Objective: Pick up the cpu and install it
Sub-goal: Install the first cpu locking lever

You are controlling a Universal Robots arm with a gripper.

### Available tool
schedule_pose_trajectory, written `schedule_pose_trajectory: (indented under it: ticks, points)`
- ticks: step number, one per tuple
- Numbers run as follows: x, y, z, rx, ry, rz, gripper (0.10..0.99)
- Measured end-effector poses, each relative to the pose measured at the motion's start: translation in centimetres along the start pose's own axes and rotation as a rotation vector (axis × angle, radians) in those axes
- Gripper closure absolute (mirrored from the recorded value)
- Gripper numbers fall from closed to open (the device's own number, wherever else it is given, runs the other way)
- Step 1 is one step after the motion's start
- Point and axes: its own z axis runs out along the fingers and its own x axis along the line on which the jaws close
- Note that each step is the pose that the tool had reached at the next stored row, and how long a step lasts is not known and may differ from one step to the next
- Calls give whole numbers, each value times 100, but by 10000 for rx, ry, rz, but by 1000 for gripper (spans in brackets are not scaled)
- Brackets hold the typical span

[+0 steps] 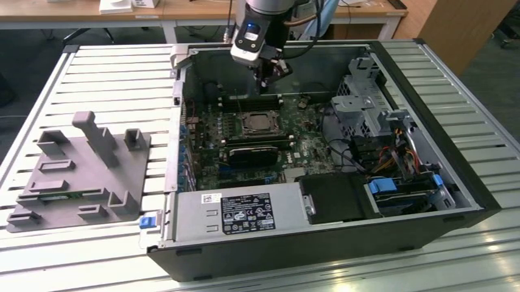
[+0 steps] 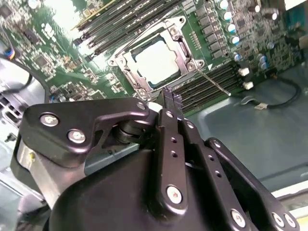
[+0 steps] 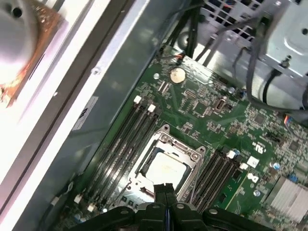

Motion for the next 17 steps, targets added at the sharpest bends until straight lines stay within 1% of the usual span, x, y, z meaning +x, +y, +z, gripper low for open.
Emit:
schedule_pose_trajectory:
  ticks: [5,10,17]
  points:
    - [0,0,1,20,6,-800,980]
    - [-2,-5,2,32,11,-1331,980]
    - [-9,-16,2,47,15,-1906,980]
